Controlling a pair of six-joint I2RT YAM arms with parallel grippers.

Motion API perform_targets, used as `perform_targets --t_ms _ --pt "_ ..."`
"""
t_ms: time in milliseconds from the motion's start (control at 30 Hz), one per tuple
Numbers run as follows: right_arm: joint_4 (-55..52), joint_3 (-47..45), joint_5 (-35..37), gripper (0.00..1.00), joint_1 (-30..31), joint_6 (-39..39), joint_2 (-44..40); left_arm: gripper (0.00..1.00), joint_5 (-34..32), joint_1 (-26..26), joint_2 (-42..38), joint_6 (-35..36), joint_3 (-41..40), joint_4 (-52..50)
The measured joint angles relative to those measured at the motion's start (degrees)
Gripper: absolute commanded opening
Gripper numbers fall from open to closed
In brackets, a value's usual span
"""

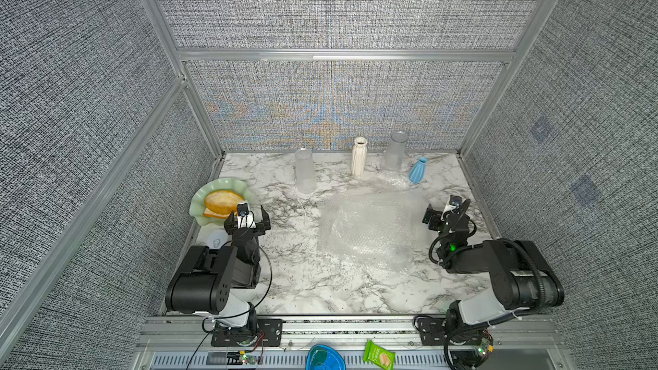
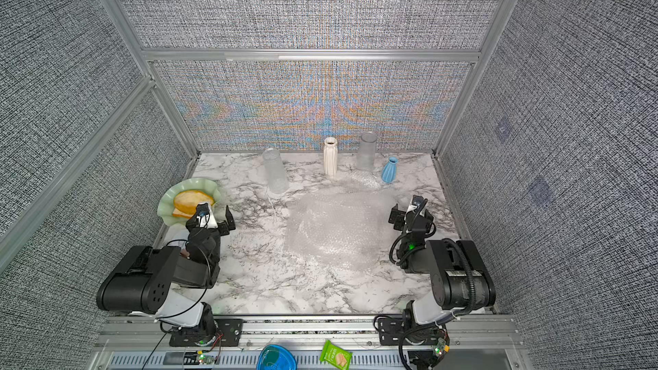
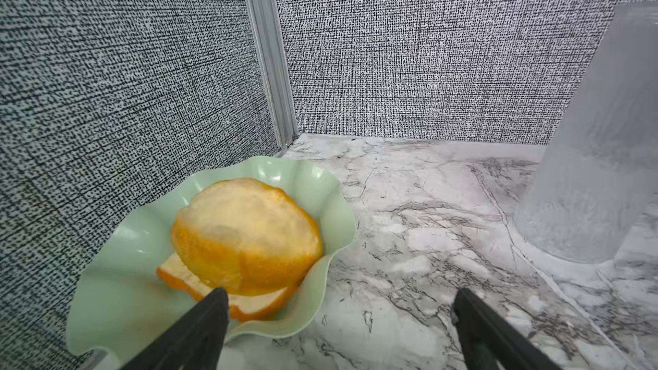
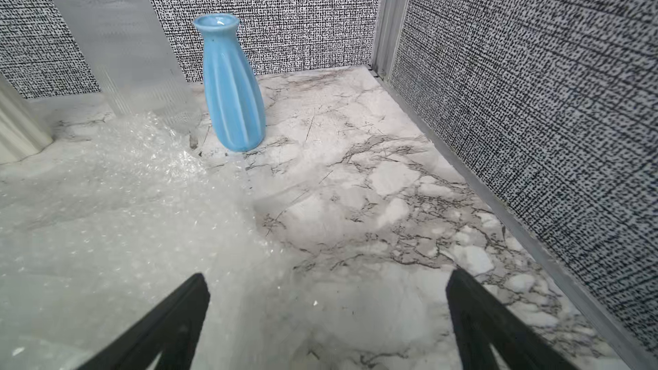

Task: Unwrap the vase from the bubble wrap
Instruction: Reset both arms

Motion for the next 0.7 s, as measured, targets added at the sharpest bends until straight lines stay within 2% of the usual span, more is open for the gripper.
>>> perform_targets --t_ms 700 --pt "0.0 0.0 0.4 0.99 0.0 0.0 0.0 1.0 0.0 -0.1 0.4 0.0 0.6 0.0"
